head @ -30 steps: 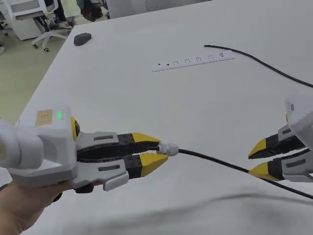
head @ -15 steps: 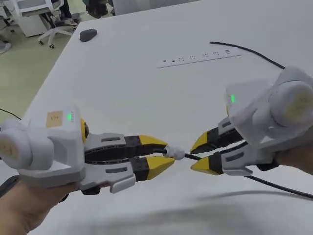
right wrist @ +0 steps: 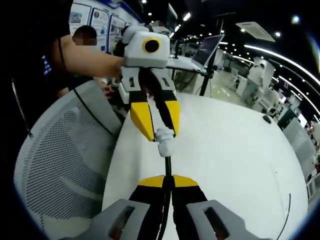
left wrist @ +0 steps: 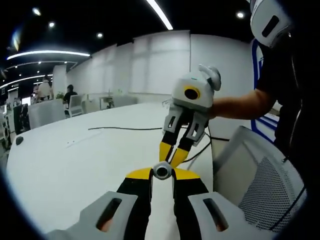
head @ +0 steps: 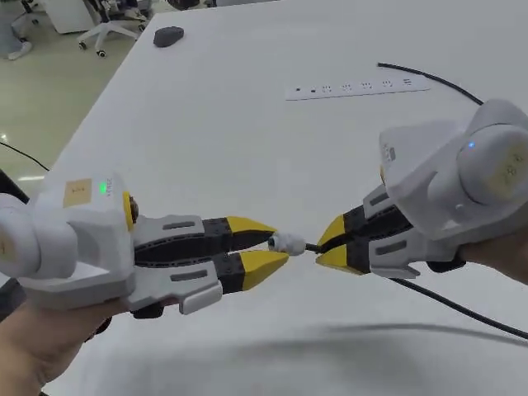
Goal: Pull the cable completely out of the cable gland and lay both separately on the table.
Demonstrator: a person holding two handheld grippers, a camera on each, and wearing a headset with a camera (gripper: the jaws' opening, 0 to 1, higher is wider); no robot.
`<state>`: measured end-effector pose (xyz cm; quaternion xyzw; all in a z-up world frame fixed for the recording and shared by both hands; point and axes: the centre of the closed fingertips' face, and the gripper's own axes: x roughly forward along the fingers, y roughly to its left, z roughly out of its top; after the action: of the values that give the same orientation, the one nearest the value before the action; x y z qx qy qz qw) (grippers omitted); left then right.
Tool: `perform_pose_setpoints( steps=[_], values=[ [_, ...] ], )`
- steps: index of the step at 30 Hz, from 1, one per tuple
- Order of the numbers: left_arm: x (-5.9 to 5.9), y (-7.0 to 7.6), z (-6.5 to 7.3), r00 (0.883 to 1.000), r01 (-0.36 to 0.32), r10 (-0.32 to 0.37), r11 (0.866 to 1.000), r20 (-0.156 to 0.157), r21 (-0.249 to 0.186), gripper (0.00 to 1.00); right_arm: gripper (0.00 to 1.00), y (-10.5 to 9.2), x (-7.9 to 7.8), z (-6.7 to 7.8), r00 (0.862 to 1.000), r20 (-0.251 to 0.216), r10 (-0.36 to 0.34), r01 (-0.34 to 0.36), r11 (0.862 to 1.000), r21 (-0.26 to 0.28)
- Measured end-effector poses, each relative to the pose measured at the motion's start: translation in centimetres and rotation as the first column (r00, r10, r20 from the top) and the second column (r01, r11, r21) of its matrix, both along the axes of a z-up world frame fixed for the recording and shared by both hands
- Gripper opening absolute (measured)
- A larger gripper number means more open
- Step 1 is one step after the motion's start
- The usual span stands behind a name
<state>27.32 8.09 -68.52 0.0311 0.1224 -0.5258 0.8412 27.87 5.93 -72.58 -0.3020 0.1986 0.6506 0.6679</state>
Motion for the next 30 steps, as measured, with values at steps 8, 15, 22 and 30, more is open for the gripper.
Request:
perform_pose_setpoints(
  steps=[8,15,22,30],
  values=[
    [0.4,5.5,0.4,0.989,-0.147,0.149,0.986,0.01,-0.08,0.14,0.0,2.1,1.5,-0.7,0.999,0.023,0.026,-0.025,0.999,-0.042],
    [1.0,10.6,-1.2,0.961,-0.276,0.278,0.958,0.007,-0.076,0.14,0.0,7.2,2.8,-0.1,0.998,0.063,0.014,-0.013,1.0,-0.016],
    [2.5,14.4,-4.0,0.905,-0.424,0.425,0.9,-0.019,-0.096,0.14,0.0,14.5,5.5,1.0,0.996,0.062,-0.059,0.052,0.993,0.103],
    [5.0,17.7,-8.1,0.834,-0.552,0.55,0.832,-0.053,-0.053,0.14,0.0,19.9,9.6,-1.0,0.977,0.034,-0.209,0.203,0.97,0.135]
  ],
)
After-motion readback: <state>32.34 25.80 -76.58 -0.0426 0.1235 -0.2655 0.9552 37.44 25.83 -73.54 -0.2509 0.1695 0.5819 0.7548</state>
